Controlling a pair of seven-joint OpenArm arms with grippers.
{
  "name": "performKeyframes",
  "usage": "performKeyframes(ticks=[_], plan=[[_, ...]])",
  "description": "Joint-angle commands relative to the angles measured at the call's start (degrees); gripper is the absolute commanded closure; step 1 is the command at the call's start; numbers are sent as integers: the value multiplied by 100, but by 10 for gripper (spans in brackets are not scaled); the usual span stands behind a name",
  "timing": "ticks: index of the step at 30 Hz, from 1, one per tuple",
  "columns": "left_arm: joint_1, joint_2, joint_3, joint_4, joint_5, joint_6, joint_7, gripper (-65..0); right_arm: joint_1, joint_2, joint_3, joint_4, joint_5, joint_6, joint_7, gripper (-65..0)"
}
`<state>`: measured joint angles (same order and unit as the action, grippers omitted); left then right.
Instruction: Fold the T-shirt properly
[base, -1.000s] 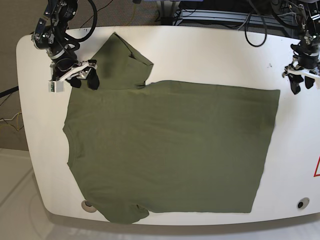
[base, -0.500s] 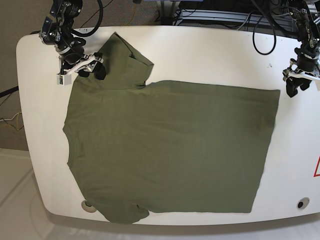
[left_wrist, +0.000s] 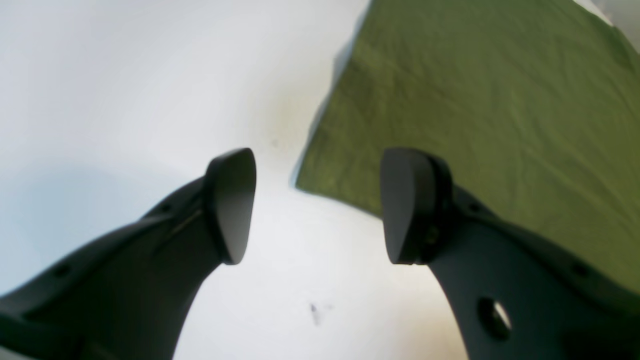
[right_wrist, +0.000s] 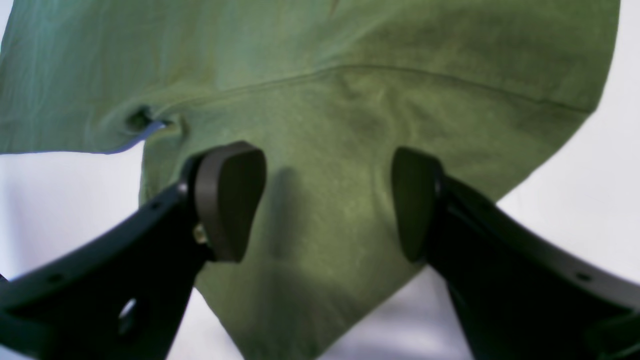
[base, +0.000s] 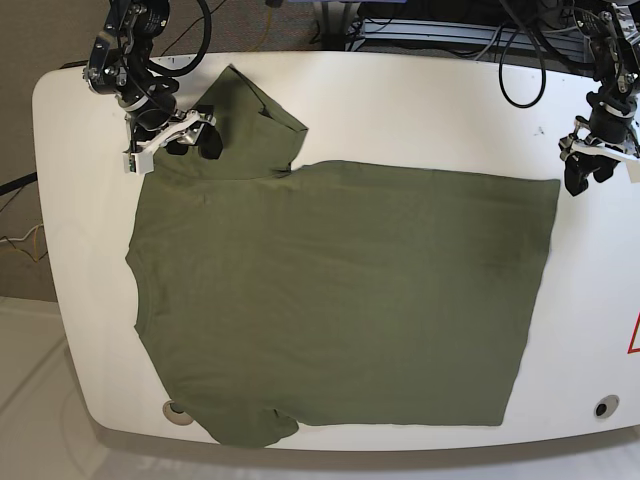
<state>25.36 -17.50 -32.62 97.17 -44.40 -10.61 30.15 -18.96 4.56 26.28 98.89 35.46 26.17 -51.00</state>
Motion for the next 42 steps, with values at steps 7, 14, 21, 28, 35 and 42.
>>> performKeyframes(ticks=[7,14,21,28,35,42], plan=[[-8,-87,-163,195,93,-96,-106,-375,10,32,-83,113,40,60,6,-416],[-66,-104,-283,86,127,-165,-146,-372,9,20,-47,105,52,89,-66,-417],[-68,-103,-443,-118,9,-289,-90,-373,-21,15,331,73,32,193,-138,-421],[-159,-116,-240,-186,13,-345,76,-368,41,42,465,-3,-22,377,-139,-416],[-223,-125,-110,-302,13,-318,178,-364,61,49,396,17,-53,338,-143,-393],[-171,-149,-223,-256,-19,-286,78,-362,69,40,378,66,-193,321,-193,-177]])
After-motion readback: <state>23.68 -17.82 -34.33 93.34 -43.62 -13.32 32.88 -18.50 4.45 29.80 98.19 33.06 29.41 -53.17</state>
